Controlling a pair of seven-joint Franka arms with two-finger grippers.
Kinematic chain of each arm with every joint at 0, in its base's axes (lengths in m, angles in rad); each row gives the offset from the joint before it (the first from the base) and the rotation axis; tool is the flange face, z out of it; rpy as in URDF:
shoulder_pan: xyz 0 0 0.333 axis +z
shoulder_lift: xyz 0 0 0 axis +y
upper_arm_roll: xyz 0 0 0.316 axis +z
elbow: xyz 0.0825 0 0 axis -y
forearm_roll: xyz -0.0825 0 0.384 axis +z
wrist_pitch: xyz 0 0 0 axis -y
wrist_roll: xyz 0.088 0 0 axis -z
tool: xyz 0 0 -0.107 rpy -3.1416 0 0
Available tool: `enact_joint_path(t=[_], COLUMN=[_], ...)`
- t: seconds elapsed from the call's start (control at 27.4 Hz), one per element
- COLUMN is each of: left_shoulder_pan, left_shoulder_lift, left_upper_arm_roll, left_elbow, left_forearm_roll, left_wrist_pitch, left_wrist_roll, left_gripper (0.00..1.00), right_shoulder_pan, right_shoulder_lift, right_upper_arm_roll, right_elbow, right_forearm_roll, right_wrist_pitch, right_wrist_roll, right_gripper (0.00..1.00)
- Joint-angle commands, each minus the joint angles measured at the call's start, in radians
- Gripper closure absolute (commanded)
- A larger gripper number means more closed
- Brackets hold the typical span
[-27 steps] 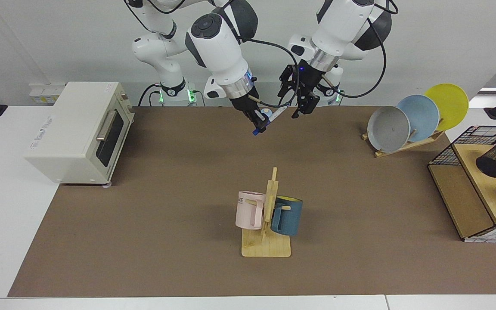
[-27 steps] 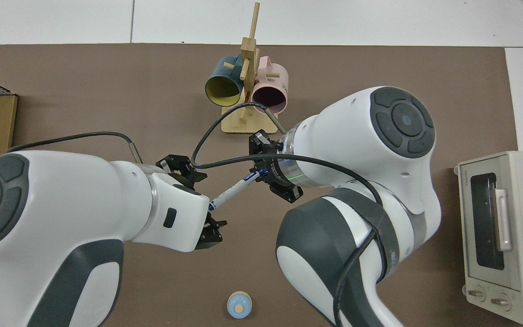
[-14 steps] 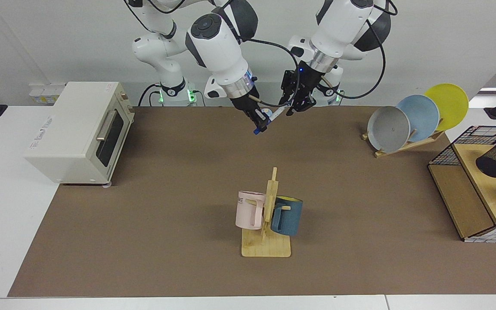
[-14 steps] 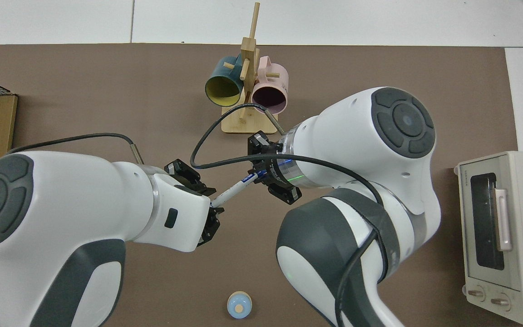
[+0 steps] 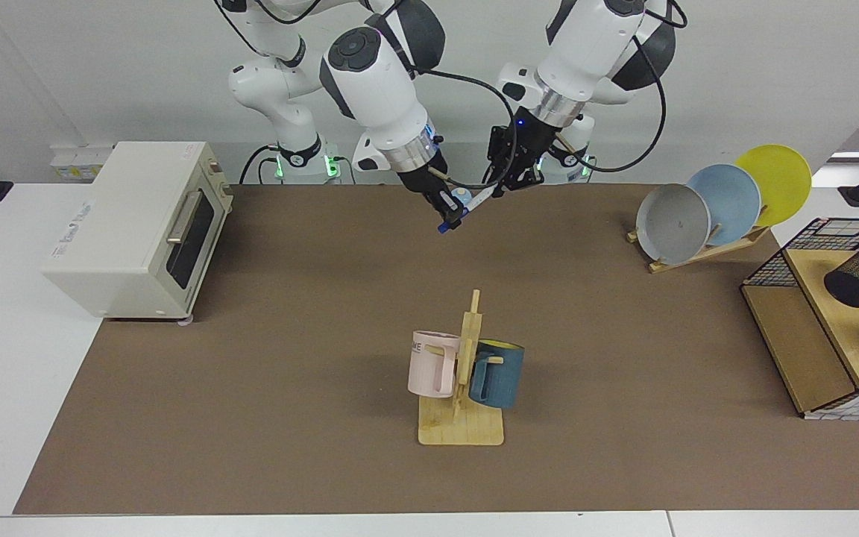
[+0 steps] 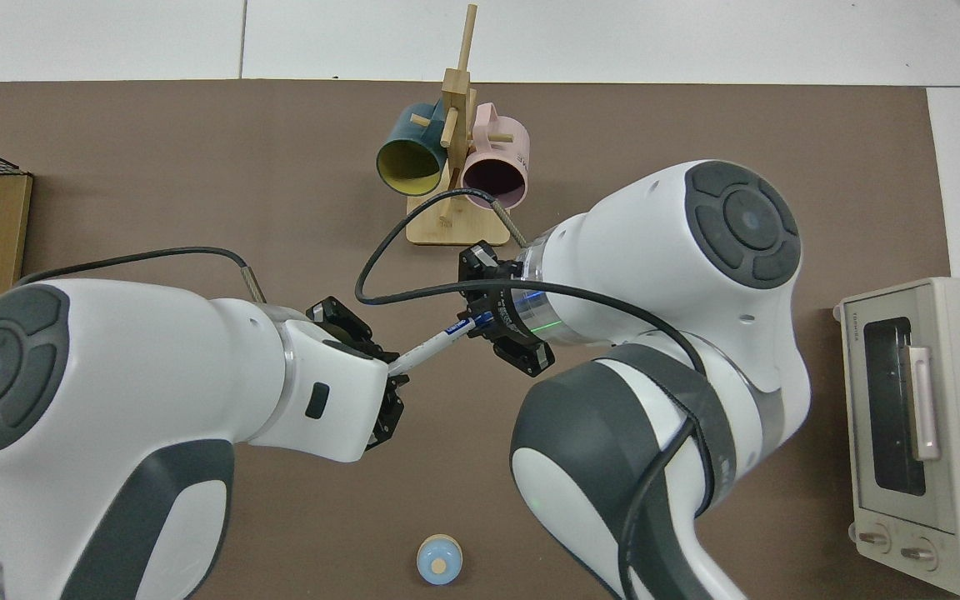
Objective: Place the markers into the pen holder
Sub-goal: 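Open the right gripper and withdraw while the left gripper holds the marker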
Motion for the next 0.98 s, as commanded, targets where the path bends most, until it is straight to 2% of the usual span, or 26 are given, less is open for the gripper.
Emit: enact_joint_path(t=[0.0, 0.33, 0.58, 0.73, 0.95], left_shoulder_pan=[-0.020, -0.017, -0.007, 0.007, 0.032], left_shoulder_lift=[-0.016, -0.018, -0.018, -0.018, -0.018], left_upper_arm_roll=[0.012, 0.014, 0.020, 0.026, 0.026], left_elbow=[-0.023, -0.025, -0.025, -0.025, -0.025], left_forearm_roll=[-0.001, 0.039, 0.093, 0.117, 0.182], left_wrist_pitch=[0.019, 0.000, -0.023, -0.026, -0.046], left_wrist_roll=[0.013, 0.016, 0.018, 0.019, 0.021], left_gripper=[1.00, 1.00, 1.00, 1.00, 1.00], right_shoulder_pan=[0.002, -0.067, -0.211, -0.292, -0.340], right_shoulder_lift=[-0.029, -0.076, -0.109, -0.112, -0.121], right_upper_arm_roll=[0.002, -0.010, -0.020, -0.018, -0.018], right_elbow=[-0.031, -0.025, -0.019, -0.009, -0.011], right_forearm_roll=[0.021, 0.023, -0.005, -0.081, -0.225], right_wrist_pitch=[0.008, -0.070, -0.217, -0.288, -0.326], right_wrist_roll=[-0.022, -0.206, -0.592, -0.850, -1.131], right_gripper=[0.00, 0.00, 0.00, 0.00, 0.00])
